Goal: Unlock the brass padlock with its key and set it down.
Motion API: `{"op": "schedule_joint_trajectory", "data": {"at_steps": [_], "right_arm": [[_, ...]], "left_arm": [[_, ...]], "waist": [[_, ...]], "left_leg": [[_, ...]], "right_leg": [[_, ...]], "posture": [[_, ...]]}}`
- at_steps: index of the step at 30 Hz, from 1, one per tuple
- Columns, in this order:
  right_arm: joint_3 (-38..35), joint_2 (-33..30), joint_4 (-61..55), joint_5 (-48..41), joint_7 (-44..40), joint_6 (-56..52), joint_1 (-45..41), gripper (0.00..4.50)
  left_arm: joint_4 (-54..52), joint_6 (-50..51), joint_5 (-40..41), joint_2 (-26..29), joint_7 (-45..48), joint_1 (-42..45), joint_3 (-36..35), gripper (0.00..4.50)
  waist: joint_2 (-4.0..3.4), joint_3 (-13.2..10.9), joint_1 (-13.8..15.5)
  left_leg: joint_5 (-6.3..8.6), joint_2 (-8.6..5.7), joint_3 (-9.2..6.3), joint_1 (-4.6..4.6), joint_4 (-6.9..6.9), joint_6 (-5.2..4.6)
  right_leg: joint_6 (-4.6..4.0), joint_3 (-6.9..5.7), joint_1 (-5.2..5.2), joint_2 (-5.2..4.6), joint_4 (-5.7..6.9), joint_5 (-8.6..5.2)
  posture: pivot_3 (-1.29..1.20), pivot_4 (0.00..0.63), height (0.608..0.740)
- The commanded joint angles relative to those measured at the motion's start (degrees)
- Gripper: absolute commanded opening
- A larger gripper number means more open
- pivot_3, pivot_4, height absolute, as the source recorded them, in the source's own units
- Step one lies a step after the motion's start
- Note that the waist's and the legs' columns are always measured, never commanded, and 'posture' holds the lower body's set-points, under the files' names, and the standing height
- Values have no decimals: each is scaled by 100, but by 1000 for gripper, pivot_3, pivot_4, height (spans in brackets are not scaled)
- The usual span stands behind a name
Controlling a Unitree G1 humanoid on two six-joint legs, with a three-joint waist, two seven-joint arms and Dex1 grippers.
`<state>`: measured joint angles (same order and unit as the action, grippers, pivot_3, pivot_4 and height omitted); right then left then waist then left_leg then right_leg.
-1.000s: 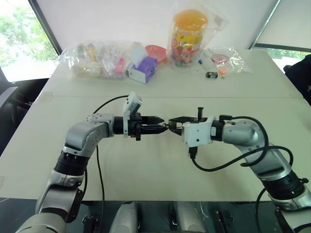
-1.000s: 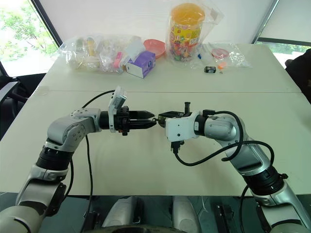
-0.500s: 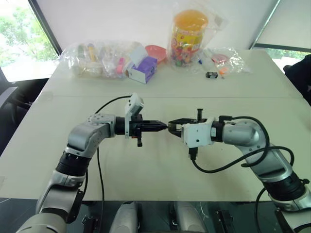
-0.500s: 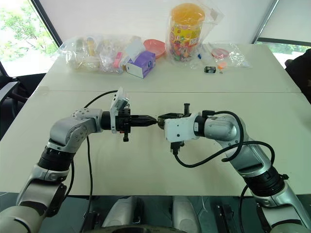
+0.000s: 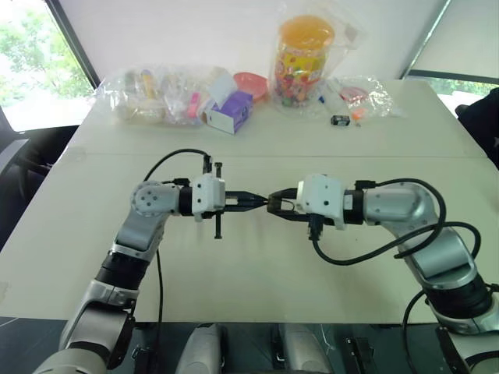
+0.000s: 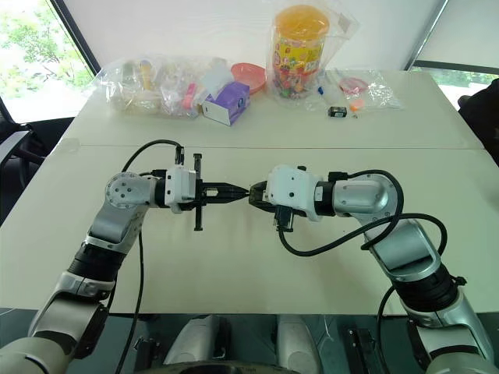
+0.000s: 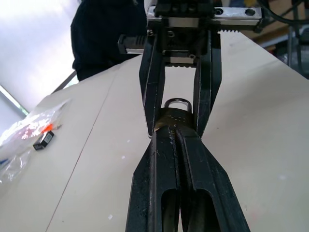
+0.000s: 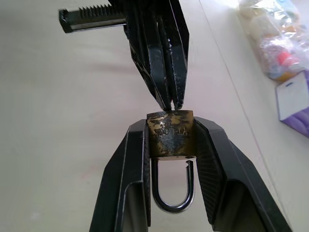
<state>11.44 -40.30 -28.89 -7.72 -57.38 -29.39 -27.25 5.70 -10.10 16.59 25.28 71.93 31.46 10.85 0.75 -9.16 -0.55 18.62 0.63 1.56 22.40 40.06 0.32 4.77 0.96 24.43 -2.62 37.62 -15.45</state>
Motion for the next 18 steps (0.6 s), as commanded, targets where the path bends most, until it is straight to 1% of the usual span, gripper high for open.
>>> {"op": "schedule_joint_trajectory", "data": {"at_steps": [1, 3, 4, 5, 6, 7, 8, 14, 16, 18], "right_arm": [[-127, -76, -75, 141, 170, 309, -269, 705], [-33, -180, -24, 330, 172, 539, -270, 705], [-9, -210, -10, 368, 172, 603, -262, 705], [-8, -214, -8, 351, 179, 607, -255, 705], [-12, -213, -8, 330, 186, 604, -253, 705], [-17, -227, -12, 326, 189, 618, -246, 705], [-14, -245, -14, 340, 190, 638, -244, 705], [23, -312, -22, 428, 183, 745, -241, 705], [40, -309, -39, 446, 185, 753, -236, 705], [75, -319, -68, 485, 188, 781, -226, 705]], "left_arm": [[-433, 2721, 910, 289, -56, 64, 133, 578], [-590, 4532, 1734, 282, -477, 217, -88, 1300], [-648, 5176, 2035, 271, -646, 293, -191, 1818], [-645, 5678, 2332, 208, -822, 377, -355, 2318], [-640, 5994, 2450, 174, -975, 438, -444, 2813], [-637, 6272, 2600, 151, -1059, 483, -528, 3534], [-659, 6432, 2714, 133, -1086, 502, -594, 3854], [-481, 6923, 3014, -339, -1763, 661, -1020, 3854], [-406, 6897, 2964, -424, -1863, 679, -1028, 3854], [-327, 6674, 2741, -497, -1916, 618, -875, 3854]], "waist": [[0, 0, -10], [-1, -1, -22], [2, -1, -24], [5, -3, -22], [5, -3, -14], [5, -4, -11], [5, -4, -14], [4, -3, -11], [4, -3, -10], [4, -3, -9]], "left_leg": [[0, 0, 0, 0, 0, -1], [1, 0, -1, 0, 0, -2], [1, 0, -1, 0, 1, -3], [2, 1, -3, 0, 1, -3], [2, 1, -5, 0, 1, -3], [1, 1, -5, 0, 1, -3], [1, 1, -5, 1, 2, -3], [0, 1, -5, 0, 2, -1], [0, 1, -5, 0, 2, 0], [0, 1, -5, 0, 2, 1]], "right_leg": [[0, 0, -1, 3, 1, 0], [2, -1, 0, 9, 2, 0], [2, -3, 0, 14, 4, -1], [3, -3, 0, 15, 5, -1], [3, -4, 0, 16, 5, -1], [3, -4, 0, 16, 6, -1], [3, -4, 0, 15, 5, -1], [3, -3, 0, 5, 7, -1], [3, -2, 0, 4, 7, -1], [2, -1, 0, 4, 7, -1]], "posture": [[0, 150, 735], [0, 150, 735], [0, 150, 735], [0, 150, 735], [0, 150, 735], [0, 150, 735], [0, 150, 735], [0, 150, 735], [0, 150, 735], [0, 150, 735]]}}
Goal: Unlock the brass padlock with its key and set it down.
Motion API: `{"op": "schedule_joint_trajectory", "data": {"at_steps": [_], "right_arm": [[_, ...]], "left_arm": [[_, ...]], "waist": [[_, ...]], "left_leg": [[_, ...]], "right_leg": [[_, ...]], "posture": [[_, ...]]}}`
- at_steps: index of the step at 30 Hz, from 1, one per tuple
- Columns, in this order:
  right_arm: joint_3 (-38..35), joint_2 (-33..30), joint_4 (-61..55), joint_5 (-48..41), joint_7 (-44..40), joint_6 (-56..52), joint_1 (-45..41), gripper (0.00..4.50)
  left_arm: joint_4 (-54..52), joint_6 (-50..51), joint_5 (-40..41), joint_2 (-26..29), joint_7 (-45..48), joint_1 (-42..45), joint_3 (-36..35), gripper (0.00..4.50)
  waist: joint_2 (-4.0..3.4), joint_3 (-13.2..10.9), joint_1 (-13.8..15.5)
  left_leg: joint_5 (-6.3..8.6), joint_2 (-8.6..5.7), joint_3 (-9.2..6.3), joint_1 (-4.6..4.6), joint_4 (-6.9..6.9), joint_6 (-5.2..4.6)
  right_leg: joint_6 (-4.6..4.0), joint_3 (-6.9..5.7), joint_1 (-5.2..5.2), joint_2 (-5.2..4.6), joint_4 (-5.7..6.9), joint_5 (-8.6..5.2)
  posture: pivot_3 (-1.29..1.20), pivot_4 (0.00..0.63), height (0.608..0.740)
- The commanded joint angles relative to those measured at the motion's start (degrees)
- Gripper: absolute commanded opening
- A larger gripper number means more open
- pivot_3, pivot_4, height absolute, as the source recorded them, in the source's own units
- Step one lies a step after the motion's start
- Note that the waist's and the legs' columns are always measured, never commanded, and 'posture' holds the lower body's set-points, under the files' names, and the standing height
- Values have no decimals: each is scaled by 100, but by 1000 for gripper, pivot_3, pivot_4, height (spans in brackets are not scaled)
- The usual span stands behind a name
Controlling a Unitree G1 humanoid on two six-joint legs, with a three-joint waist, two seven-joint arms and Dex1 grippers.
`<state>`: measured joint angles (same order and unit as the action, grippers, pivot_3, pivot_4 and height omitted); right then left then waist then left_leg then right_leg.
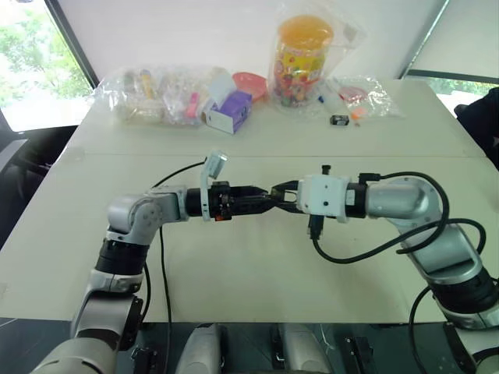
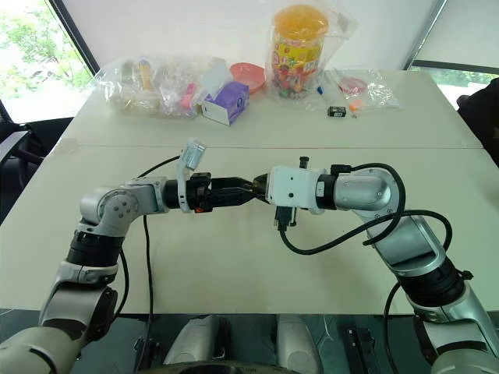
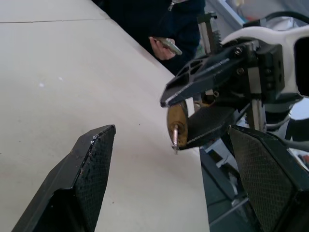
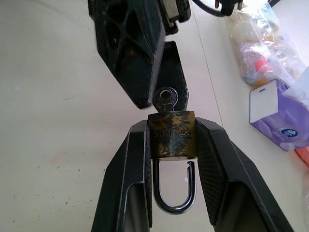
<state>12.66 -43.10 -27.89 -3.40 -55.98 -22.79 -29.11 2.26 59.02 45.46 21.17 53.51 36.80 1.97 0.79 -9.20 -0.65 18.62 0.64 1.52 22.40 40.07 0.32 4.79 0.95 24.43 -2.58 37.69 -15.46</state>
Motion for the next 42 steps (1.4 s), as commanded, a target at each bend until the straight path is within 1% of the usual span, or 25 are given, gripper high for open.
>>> {"op": "schedule_joint_trajectory", "data": {"at_steps": [1, 7, 8, 10, 11, 14, 15, 16, 24, 26, 27, 28, 29, 31, 32, 35, 36, 39, 42], "right_arm": [[-39, -41, -176, 62, 47, 127, -41, 705], [-30, -26, -241, 76, 39, 86, -55, 705], [-29, -25, -248, 78, 37, 82, -61, 705], [-35, -25, -274, 72, 38, 60, -70, 705], [-37, -28, -285, 72, 38, 52, -77, 705], [-38, -30, -320, 77, 32, 10, -97, 705], [-38, -30, -329, 84, 30, 0, -101, 705], [-45, -34, -341, 88, 27, -2, -92, 705], [-65, -45, -408, 58, -4, -85, -99, 705], [-88, -26, -448, 6, 4, -180, -89, 1762], [-144, -49, -505, -84, -16, -332, -32, 2114], [-183, -71, -548, -153, -25, -445, 8, 2657], [-278, -134, -619, -283, -66, -597, 86, 3054], [-490, -178, -718, -508, -31, -921, 187, 4270], [-594, -175, -753, -607, 22, -1083, 219, 4446], [-993, -25, -832, -985, 256, -1555, 272, 4446], [-1085, 22, -856, -1099, 317, -1662, 283, 3805], [-1162, 250, -887, -1260, 683, -1991, 277, 2399], [-1018, 315, -882, -1208, 889, -2036, 291, 649]], "left_arm": [[33, -339, -236, -116, -87, 50, 81, 3854], [100, -492, -381, -265, -53, 38, 222, 3854], [118, -515, -409, -276, -41, 44, 247, 3633], [157, -554, -451, -307, -28, 50, 282, 2967], [177, -582, -481, -316, -8, 52, 307, 2515], [213, -572, -504, -323, 47, 72, 325, 915], [218, -557, -495, -316, 74, 77, 331, 419], [214, -547, -489, -311, 97, 76, 343, 14], [189, -368, -440, -219, 257, 100, 408, 14], [195, -344, -429, -191, 285, 121, 376, 0], [217, -369, -438, -149, 314, 145, 348, 0], [235, -390, -444, -116, 334, 163, 332, 0], [278, -399, -452, -88, 331, 189, 295, 0], [332, -438, -486, -30, 364, 206, 272, 0], [346, -466, -508, 0, 393, 204, 278, 0], [360, -507, -530, 90, 471, 197, 286, 0], [359, -509, -530, 99, 483, 196, 285, 0], [264, -435, -437, 148, 577, 199, 269, 0], [205, -367, -375, 170, 655, 216, 265, 0]], "waist": [[0, 0, 1], [0, 0, 2], [0, 0, 3], [0, 0, 4], [0, 0, 5], [0, 0, 6], [0, 0, 5], [0, 0, 4], [0, 0, 2], [0, 0, 5], [0, 0, 5], [0, 0, 5], [0, 0, 7], [0, 0, 15], [0, 0, 12], [0, 0, 8], [0, 0, 8], [0, 0, 2], [-1, 1, 2]], "left_leg": [[0, 0, 0, 0, 0, 0], [-1, -1, 1, 0, 0, 1], [-1, -1, 1, 0, 0, 1], [-1, -1, 1, 0, 0, 1], [-1, -1, 1, 0, 0, 1], [-1, -2, 1, 0, 0, 1], [-1, -2, 1, 0, 0, 1], [-1, -2, 1, 0, 0, 1], [-1, -1, 1, 0, 0, 1], [-1, -2, 1, 0, 0, 1], [-1, -2, 1, 0, 0, 1], [-1, -2, 1, 0, 0, 1], [-1, -2, 1, 0, 0, 1], [0, -2, 0, 0, 0, 1], [0, -2, 1, 0, 0, 1], [0, -2, 1, 0, 0, 1], [0, -1, 1, 0, 0, 1], [0, -1, 0, 0, -2, 1], [0, 0, 1, 0, -2, 1]], "right_leg": [[0, 0, 0, 0, 0, 0], [0, 1, 0, -1, -1, 0], [0, 1, 0, -1, -1, 0], [0, 1, 0, -1, -1, 0], [0, 1, 0, -2, -1, 0], [0, 1, 0, -2, -1, 0], [0, 1, 0, -2, -1, 0], [0, 1, 0, -2, -1, 0], [0, 1, 0, -1, -1, 0], [0, 1, 0, -2, -1, 0], [0, 1, 0, -2, -1, 0], [0, 1, 0, -2, -1, 0], [0, 1, 0, -2, -1, 0], [0, 0, 0, -3, -1, 0], [0, 1, 0, -3, -2, 0], [0, 1, 0, -4, -1, 0], [-1, 1, 0, -4, -1, 0], [-1, 2, 0, -4, -1, 0], [-1, 2, 0, -4, -1, 0]], "posture": [[0, 150, 735], [0, 150, 735], [0, 150, 735], [0, 150, 735], [0, 150, 735], [0, 150, 735], [0, 150, 735], [0, 150, 735], [0, 150, 735], [0, 150, 735], [0, 150, 735], [0, 150, 735], [0, 150, 735], [0, 150, 735], [0, 150, 735], [0, 150, 735], [0, 150, 735], [0, 150, 735], [0, 150, 735]]}}
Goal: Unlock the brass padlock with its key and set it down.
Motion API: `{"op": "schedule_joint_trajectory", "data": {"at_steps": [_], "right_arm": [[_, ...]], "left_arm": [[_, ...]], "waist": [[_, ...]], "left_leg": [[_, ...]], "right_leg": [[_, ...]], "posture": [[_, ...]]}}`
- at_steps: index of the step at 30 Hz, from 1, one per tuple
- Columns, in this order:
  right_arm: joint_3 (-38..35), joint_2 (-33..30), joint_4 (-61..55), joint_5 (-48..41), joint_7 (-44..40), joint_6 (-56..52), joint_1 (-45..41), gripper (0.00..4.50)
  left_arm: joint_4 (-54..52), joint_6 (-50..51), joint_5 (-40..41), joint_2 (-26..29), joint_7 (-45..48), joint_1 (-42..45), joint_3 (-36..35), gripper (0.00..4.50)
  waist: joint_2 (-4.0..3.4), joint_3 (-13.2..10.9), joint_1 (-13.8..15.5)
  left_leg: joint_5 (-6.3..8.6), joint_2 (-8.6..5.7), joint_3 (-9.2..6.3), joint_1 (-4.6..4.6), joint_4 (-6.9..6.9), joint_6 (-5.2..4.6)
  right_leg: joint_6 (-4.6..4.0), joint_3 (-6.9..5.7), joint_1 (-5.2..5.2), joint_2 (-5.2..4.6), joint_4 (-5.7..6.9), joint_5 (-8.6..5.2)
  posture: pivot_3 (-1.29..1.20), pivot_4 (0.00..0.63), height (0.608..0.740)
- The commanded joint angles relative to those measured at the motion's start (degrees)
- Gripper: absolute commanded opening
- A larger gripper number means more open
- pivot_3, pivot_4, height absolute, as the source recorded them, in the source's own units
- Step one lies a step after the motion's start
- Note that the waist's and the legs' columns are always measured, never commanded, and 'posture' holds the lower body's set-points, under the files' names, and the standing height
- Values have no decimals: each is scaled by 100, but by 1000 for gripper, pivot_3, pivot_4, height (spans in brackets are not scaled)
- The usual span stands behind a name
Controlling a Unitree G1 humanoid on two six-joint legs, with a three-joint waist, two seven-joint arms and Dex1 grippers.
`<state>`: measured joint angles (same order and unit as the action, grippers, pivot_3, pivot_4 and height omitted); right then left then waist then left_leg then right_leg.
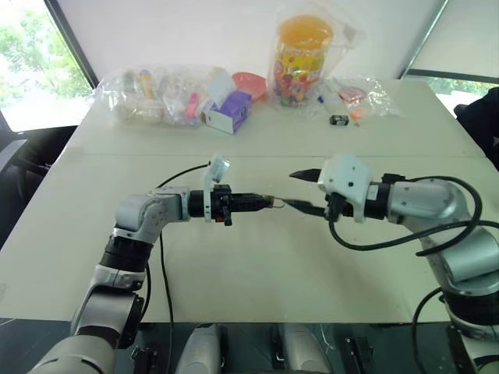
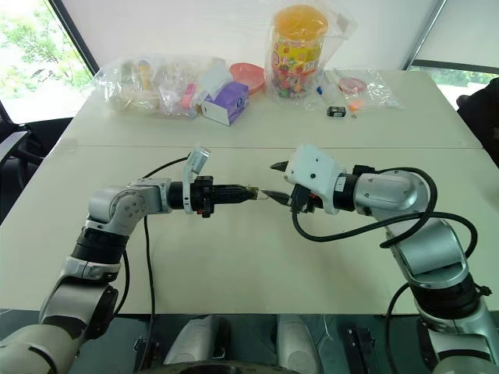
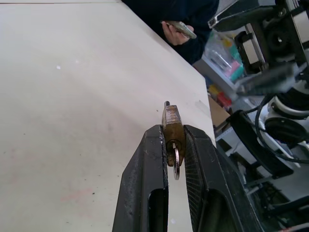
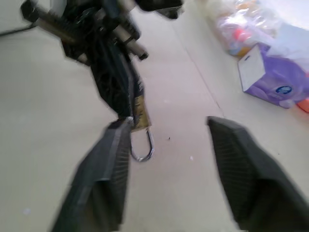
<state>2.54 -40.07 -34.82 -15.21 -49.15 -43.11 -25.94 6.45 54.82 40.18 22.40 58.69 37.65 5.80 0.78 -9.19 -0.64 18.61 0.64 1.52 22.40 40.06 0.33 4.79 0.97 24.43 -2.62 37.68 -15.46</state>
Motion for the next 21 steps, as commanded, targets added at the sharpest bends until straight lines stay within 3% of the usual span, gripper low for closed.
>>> {"op": "schedule_joint_trajectory", "data": {"at_steps": [1, 2, 21], "right_arm": [[66, 18, -193, 4, 248, 28, 1, 217], [142, 22, -204, 33, 289, 73, 43, 40], [645, 33, 421, 411, 637, 764, 666, 40]], "left_arm": [[-223, 61, 159, 48, 154, 135, -115, 0], [-231, 70, 168, 44, 160, 145, -120, 0], [-401, 495, 596, -175, -34, 352, -549, 0]], "waist": [[0, 0, 0], [0, 0, 0], [3, -1, 12]], "left_leg": [[0, 0, 0, 0, 0, 0], [0, 0, 0, 0, 0, 0], [0, -2, 1, 1, 1, 0]], "right_leg": [[0, 0, 0, 0, 0, 0], [0, 0, 0, 0, 0, 0], [0, -1, 0, 3, -1, 0]], "posture": [[0, 150, 735], [0, 150, 735], [0, 150, 735]]}}
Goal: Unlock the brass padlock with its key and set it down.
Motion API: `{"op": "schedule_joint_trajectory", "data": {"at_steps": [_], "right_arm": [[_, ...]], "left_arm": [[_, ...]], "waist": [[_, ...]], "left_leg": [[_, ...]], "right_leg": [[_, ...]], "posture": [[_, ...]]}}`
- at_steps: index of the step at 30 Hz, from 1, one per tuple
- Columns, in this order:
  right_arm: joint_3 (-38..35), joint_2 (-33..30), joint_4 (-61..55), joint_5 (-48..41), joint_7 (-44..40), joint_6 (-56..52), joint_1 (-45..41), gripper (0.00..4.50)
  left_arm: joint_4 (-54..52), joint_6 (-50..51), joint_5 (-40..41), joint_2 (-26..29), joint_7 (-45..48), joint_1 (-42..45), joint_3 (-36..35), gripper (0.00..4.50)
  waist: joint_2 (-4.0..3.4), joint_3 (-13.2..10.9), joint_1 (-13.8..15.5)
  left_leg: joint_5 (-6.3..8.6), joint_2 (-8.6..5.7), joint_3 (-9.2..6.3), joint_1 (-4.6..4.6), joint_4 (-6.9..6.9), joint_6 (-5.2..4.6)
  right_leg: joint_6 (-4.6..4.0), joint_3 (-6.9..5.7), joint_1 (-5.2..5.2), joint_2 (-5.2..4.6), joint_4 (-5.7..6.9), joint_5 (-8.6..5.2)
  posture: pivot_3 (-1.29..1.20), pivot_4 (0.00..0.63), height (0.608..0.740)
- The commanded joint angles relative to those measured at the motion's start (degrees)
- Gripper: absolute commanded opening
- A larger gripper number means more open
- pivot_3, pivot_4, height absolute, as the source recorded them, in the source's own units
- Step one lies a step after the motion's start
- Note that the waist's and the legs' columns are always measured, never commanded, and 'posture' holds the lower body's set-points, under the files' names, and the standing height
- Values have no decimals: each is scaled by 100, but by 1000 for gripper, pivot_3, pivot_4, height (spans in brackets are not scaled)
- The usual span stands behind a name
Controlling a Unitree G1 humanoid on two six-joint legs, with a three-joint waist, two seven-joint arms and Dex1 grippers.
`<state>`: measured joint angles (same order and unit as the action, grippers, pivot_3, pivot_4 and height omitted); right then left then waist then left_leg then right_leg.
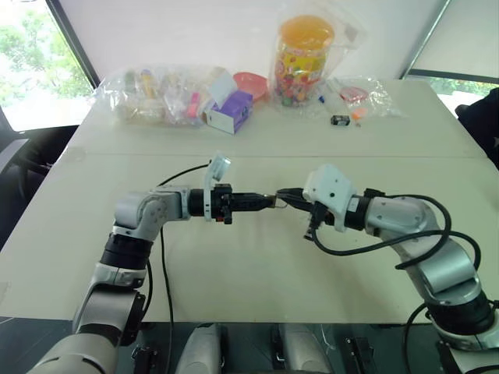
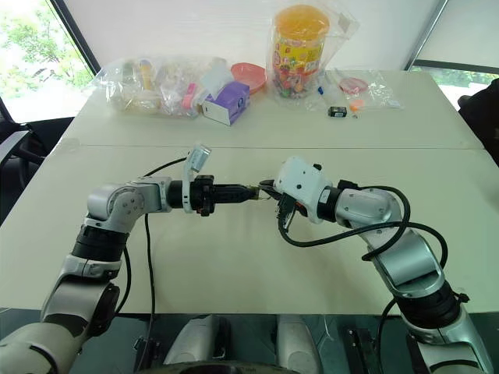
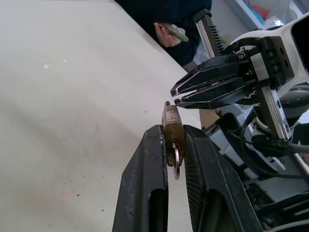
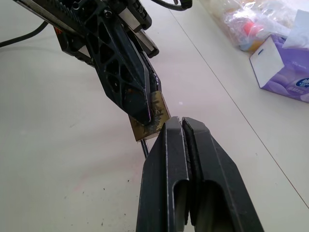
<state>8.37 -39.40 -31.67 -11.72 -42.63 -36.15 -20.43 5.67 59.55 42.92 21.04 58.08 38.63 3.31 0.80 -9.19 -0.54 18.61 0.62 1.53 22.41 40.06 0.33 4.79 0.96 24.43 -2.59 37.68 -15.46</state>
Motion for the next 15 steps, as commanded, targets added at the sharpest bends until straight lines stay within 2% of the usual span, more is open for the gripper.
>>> {"op": "schedule_joint_trajectory", "data": {"at_steps": [1, 6, 10, 15], "right_arm": [[79, -32, 144, 82, -15, 111, 161, 40], [134, -74, 311, 195, -14, 303, 395, 40], [-65, -168, 130, 132, -20, 205, 580, 40], [-448, -353, -596, -137, 11, -216, 1102, 40]], "left_arm": [[-313, 44, 357, -43, -2, 271, -342, 0], [-322, 89, 435, -12, -73, 289, -397, 0], [-245, -168, 161, -68, -151, 187, -205, 0], [176, -705, -391, -472, -471, 35, 140, 0]], "waist": [[1, -1, 1], [-1, 0, -15], [-1, 0, -8], [0, 0, 57]], "left_leg": [[0, 0, 0, 0, 0, 0], [0, 0, 0, -1, -1, 0], [0, 1, 0, -1, -1, 0], [0, -3, 0, 0, 0, 0]], "right_leg": [[0, 0, 0, -1, -1, 0], [0, 1, 0, 1, 0, 0], [0, 1, 0, 2, 0, 0], [0, 1, -2, 0, -3, 0]], "posture": [[0, 150, 735], [0, 150, 735], [0, 150, 735], [0, 150, 735]]}}
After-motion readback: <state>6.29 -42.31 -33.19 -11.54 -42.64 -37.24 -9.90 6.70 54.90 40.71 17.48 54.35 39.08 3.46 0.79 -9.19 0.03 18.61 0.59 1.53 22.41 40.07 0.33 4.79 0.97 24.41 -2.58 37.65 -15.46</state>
